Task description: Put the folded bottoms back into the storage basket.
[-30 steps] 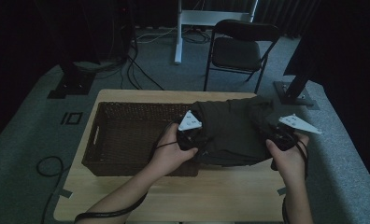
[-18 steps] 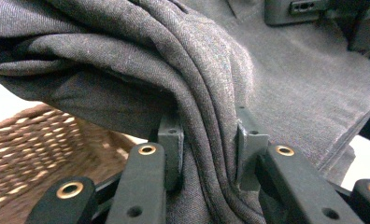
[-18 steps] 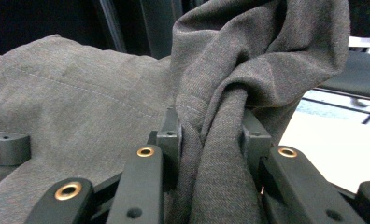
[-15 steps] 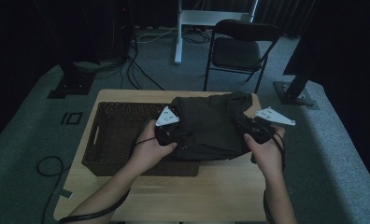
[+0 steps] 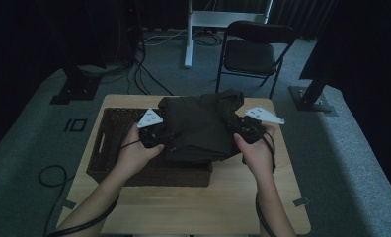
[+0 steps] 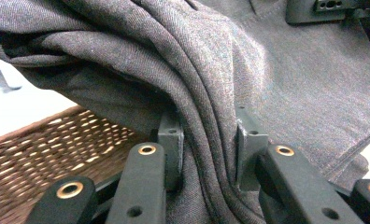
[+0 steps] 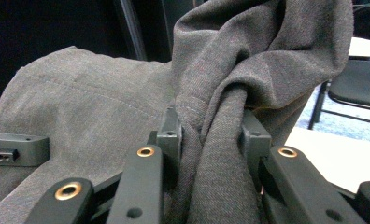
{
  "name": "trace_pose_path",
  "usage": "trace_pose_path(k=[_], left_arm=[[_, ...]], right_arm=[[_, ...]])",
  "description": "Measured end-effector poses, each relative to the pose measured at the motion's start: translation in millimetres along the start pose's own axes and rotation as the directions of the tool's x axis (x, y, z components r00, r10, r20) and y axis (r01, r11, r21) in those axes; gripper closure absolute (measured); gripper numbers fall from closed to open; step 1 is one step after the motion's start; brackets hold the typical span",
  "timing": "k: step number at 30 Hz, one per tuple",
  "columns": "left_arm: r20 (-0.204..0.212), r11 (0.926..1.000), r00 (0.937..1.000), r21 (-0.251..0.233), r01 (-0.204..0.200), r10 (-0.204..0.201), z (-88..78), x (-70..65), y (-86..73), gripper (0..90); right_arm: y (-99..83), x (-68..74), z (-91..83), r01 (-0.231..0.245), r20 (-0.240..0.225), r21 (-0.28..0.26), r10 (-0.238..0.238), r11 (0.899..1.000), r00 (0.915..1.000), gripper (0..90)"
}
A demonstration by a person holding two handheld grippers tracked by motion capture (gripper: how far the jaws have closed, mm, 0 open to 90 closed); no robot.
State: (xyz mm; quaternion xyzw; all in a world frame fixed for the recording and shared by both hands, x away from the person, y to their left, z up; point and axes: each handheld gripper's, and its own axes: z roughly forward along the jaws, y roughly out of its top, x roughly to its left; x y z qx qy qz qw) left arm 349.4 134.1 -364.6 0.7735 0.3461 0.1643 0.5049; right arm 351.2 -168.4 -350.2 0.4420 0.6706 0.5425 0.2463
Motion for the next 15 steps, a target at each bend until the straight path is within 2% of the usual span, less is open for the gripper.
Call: trace_pose_path(k=[6, 15], left_arm=[[-0.034, 0.9998, 0.9992, 0.0, 0.021, -0.021, -12.6, 22.6, -9.9, 70.4], [-0.068, 0.9993, 0.997, -0.013, 0.036, -0.036, -25.8, 47.1, -22.5, 70.4]], right_arm=[[-0.2, 17.7, 22.8, 0.015, -0.026, 0.018, -0.015, 1.0, 0.9995, 68.1], [-2.7, 37.8, 50.9, 0.021, -0.051, 0.019, -0.02, 1.0, 0.9985, 68.1]])
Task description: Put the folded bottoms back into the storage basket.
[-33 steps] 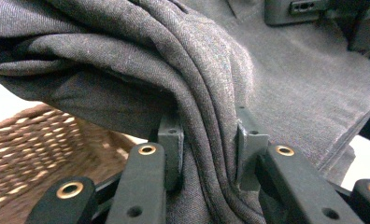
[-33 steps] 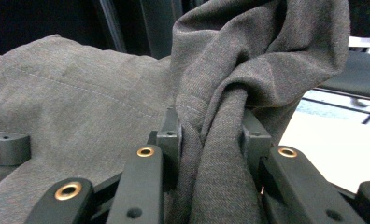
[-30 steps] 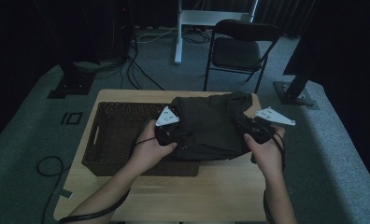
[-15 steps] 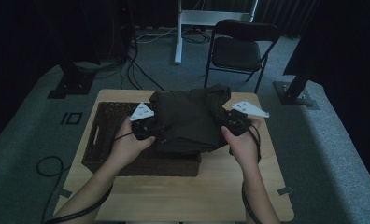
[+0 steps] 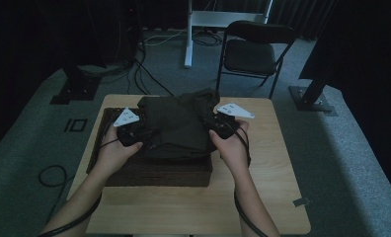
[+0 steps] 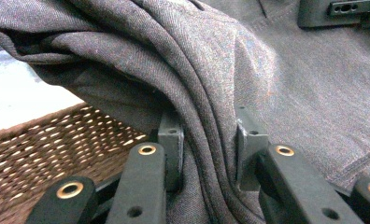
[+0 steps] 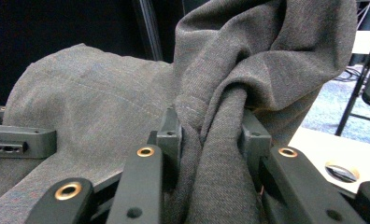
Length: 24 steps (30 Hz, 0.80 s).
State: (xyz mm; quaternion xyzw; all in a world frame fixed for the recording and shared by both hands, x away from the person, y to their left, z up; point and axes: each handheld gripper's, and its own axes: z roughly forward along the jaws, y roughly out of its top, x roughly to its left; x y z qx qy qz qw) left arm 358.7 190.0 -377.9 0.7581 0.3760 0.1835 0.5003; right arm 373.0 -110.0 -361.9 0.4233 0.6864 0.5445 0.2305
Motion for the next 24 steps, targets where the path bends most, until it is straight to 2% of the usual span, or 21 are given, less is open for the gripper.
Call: trace_pose_path(k=[14, 24], left_arm=[[-0.065, 0.9997, 0.9976, 0.006, 0.023, -0.022, -21.8, 32.5, -14.7, 70.4], [-0.107, 0.9986, 0.9931, 0.016, 0.051, -0.05, -24.9, 53.4, -31.9, 70.4]], right_arm=[[-5.5, 27.0, 37.1, -0.007, -0.057, 0.004, 0.007, 1.0, 0.9984, 68.0], [-21.1, 42.0, 63.3, -0.025, -0.07, 0.027, 0.027, 0.999, 0.9972, 68.0]])
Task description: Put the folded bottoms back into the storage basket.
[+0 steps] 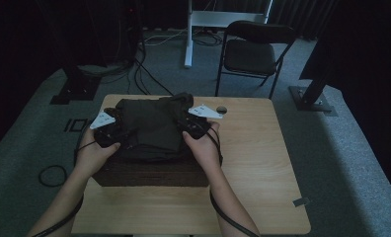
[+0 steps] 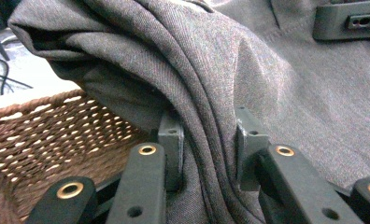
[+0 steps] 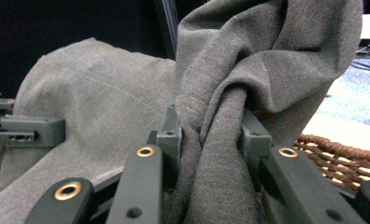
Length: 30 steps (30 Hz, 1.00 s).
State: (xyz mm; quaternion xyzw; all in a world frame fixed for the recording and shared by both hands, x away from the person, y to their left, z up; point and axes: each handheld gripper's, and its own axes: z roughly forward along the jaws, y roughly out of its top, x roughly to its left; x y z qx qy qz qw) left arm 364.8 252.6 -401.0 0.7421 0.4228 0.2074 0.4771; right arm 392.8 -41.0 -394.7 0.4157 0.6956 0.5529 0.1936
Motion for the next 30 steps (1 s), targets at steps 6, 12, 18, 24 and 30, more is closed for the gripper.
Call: trace_pose_path(k=[6, 12, 18, 24, 30], left_arm=[[0.004, 0.9999, 0.9999, -0.006, -0.016, 0.016, 8.6, 9.0, -7.1, 70.5], [0.004, 0.9998, 0.9999, 0.016, -0.016, 0.016, 20.3, 10.8, -16.9, 70.5], [0.002, 0.9998, 1.0, 0.021, -0.005, 0.005, 25.5, 14.1, -24.5, 70.5], [0.001, 0.999, 1.0, 0.045, -0.008, 0.008, 22.5, 13.8, -26.1, 70.6], [0.009, 0.998, 0.9999, 0.062, 0.011, -0.011, 24.8, 16.1, -30.6, 70.6]], right_arm=[[-9.9, -0.4, 11.5, -0.007, 0.006, 0.01, 0.007, 1.0, 1.0, 68.0], [-21.9, -4.8, 19.2, -0.022, 0.021, 0.037, 0.021, 0.999, 0.9995, 68.0], [-33.3, -8.7, 25.0, -0.044, 0.024, 0.045, 0.043, 0.998, 0.9988, 68.0], [-38.4, -6.3, 26.5, -0.059, 0.018, 0.056, 0.058, 0.997, 0.9981, 68.1], [-43.8, -5.4, 26.5, -0.062, 0.017, 0.069, 0.061, 0.996, 0.998, 68.1]])
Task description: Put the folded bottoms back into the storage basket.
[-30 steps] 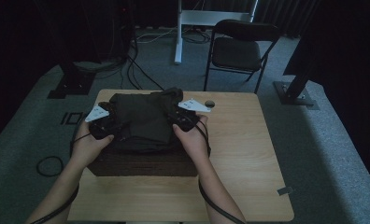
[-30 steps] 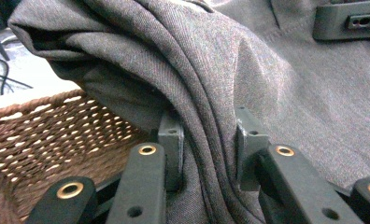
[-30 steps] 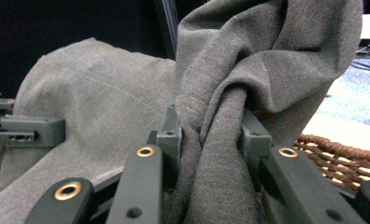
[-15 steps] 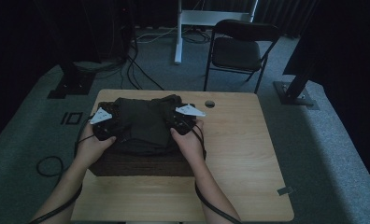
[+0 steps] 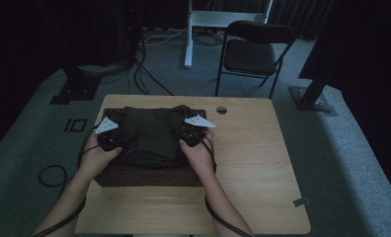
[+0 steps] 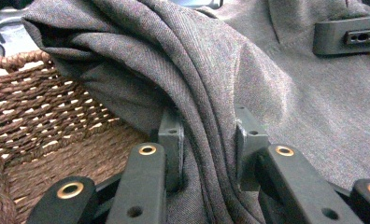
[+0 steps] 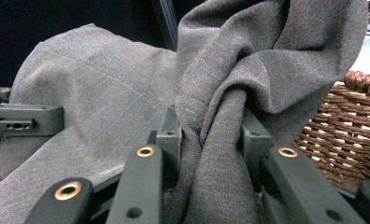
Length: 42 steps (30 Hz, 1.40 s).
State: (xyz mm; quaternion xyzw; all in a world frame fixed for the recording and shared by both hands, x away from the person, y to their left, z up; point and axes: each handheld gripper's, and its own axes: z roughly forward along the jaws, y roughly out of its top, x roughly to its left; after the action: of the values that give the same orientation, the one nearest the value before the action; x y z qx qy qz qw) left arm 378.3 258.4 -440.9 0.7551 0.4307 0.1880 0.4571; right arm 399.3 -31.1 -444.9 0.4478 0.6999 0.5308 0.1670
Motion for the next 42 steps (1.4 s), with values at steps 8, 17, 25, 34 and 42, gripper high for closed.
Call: trace_pose_path(k=[8, 17, 25, 34, 42], left_arm=[[-0.012, 0.9986, 0.9989, 0.027, 0.045, -0.045, 12.6, 9.0, -8.9, 70.5], [-0.035, 0.9952, 0.998, 0.081, 0.056, -0.053, 21.5, 14.9, -20.7, 70.3], [-0.052, 0.9912, 0.9972, 0.118, 0.06, -0.054, 28.8, 16.2, -24.9, 70.2], [-0.067, 0.9817, 0.9954, 0.173, 0.08, -0.07, 38.0, 18.1, -31.3, 69.7], [-0.08, 0.9747, 0.9946, 0.208, 0.081, -0.065, 41.9, 17.4, -33.6, 69.3]], right_arm=[[-4.3, -1.6, 13.3, -0.032, 0.014, 0.041, 0.031, 0.999, 0.9994, 68.0], [-12.7, -3.5, 31.3, -0.02, 0.027, 0.132, 0.017, 0.991, 0.9995, 67.9], [-13.4, -3.8, 43.6, -0.013, 0.051, 0.201, 0.003, 0.98, 0.9987, 67.8], [-17.7, -7.8, 56.5, -0.006, 0.067, 0.288, -0.014, 0.957, 0.9976, 67.3], [-22.7, -13.8, 65.2, -0.01, 0.097, 0.354, -0.026, 0.935, 0.995, 65.9]])
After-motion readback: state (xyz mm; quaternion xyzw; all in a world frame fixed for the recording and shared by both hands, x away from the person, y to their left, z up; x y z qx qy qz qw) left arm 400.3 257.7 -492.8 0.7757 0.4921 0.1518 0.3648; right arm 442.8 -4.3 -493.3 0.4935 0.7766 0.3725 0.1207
